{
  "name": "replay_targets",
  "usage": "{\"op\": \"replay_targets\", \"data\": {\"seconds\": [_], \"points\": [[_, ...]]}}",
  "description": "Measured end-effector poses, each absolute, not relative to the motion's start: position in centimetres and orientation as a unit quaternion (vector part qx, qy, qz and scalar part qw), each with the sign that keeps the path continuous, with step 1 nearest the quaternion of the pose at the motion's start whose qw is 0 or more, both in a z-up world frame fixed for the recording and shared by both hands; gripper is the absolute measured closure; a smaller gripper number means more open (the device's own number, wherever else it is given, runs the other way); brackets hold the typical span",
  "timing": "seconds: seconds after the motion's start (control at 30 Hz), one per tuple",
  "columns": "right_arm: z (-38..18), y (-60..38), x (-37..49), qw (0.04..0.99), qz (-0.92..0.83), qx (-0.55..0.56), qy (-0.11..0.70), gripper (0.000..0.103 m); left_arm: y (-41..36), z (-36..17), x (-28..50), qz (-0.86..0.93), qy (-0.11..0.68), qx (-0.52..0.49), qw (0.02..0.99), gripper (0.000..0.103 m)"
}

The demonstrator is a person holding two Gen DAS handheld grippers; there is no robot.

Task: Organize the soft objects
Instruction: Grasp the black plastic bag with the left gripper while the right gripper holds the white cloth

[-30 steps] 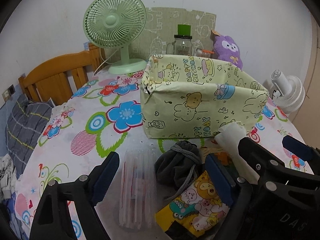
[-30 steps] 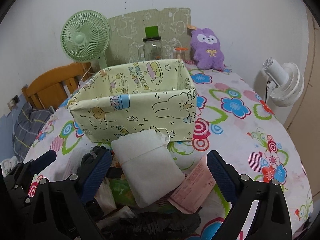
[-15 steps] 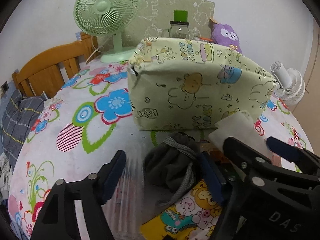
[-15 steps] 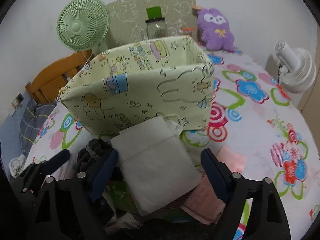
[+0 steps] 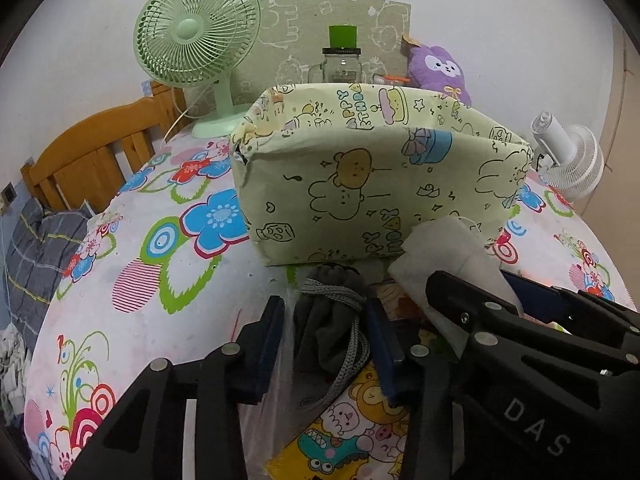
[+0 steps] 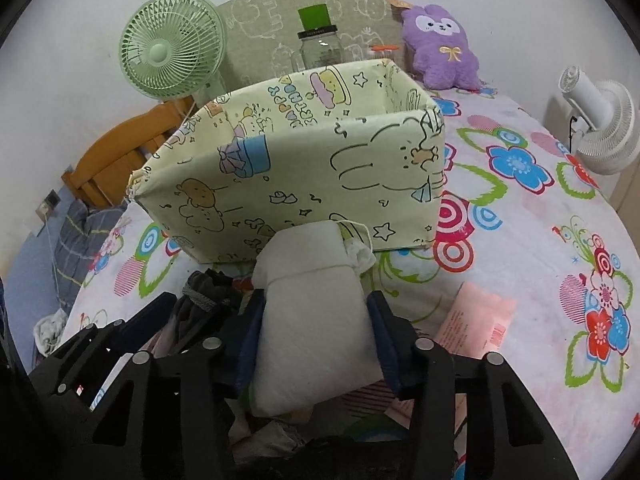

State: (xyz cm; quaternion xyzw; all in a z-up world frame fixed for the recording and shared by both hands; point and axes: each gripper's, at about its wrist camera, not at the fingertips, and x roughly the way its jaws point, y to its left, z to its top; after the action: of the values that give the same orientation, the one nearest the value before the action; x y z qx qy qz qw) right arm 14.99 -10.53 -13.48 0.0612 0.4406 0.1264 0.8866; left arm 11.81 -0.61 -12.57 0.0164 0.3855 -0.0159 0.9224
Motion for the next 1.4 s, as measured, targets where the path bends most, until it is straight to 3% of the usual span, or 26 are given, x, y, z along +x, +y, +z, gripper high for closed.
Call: {"op": "replay_targets", "data": {"seconds": [0.63,0.73,1.1,1.2,1.4], "points": [[-9.4,-11.2,13.0,0.908,0.124,0.063,0.394,0.053,-0.7,-8.6,10.0,-0.017,0.35,0.0,0.936,0.068],[-8.0,-11.5,12.2,0.914,0.127,0.064,0.379,0.053,-0.8,-7.4,9.3,-0.025,0.338,-0.004,0.941,0.096],[-5.7,-12.2,10.4,0.922,0.134,0.074,0.357,0.053,-1.5,-5.6,7.5,-0.024,0.32,0.0,0.947,0.096],[-5.6,-12.3,10.1,0.922,0.134,0.075,0.355,0.053,-1.5,-5.5,7.4,-0.023,0.321,-0.001,0.947,0.092],[-5.7,-12.5,9.3,0.923,0.13,0.076,0.354,0.053,-1.4,-5.8,6.8,-0.019,0.325,-0.006,0.946,0.074]]}}
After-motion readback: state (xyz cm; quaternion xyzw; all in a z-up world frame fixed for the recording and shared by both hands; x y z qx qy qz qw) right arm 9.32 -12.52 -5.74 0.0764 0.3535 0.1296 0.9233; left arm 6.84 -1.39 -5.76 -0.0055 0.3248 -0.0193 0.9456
